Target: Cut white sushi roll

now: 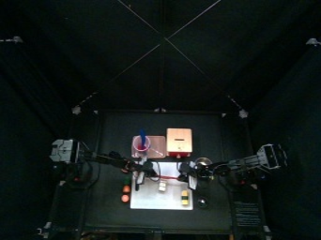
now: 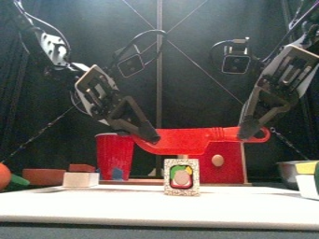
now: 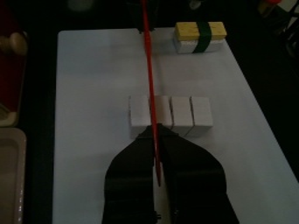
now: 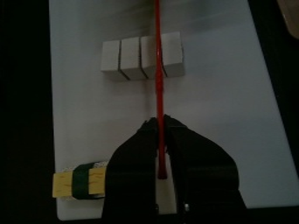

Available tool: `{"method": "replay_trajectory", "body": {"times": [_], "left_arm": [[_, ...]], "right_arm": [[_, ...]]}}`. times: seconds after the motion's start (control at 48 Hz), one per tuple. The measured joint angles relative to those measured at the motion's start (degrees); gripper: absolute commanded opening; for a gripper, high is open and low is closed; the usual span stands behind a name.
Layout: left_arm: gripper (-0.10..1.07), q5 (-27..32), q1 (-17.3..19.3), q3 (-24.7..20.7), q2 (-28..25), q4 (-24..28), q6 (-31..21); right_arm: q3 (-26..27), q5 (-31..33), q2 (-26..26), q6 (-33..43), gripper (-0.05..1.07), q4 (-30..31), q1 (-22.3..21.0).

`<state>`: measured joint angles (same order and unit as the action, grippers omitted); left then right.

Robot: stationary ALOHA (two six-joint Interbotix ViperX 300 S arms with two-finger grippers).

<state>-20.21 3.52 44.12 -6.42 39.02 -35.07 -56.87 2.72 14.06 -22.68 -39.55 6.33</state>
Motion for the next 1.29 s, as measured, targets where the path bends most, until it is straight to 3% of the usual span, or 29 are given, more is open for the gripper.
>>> {"method": "replay_trajectory", "body": {"times": [0.812, 1.292], "left_arm": [[0.34, 2.64, -1.49, -0.53, -2.72, -7.38, 7.03], [0.34, 6.77, -1.41, -0.97, -5.54, -9.93, 11.51]], "right_arm": [[-0.97, -1.76, -0.79, -0.09, 0.37, 0.53, 0.0], [0.26, -3.6, -8.61, -0.09, 0.37, 1.93, 0.09]]}}
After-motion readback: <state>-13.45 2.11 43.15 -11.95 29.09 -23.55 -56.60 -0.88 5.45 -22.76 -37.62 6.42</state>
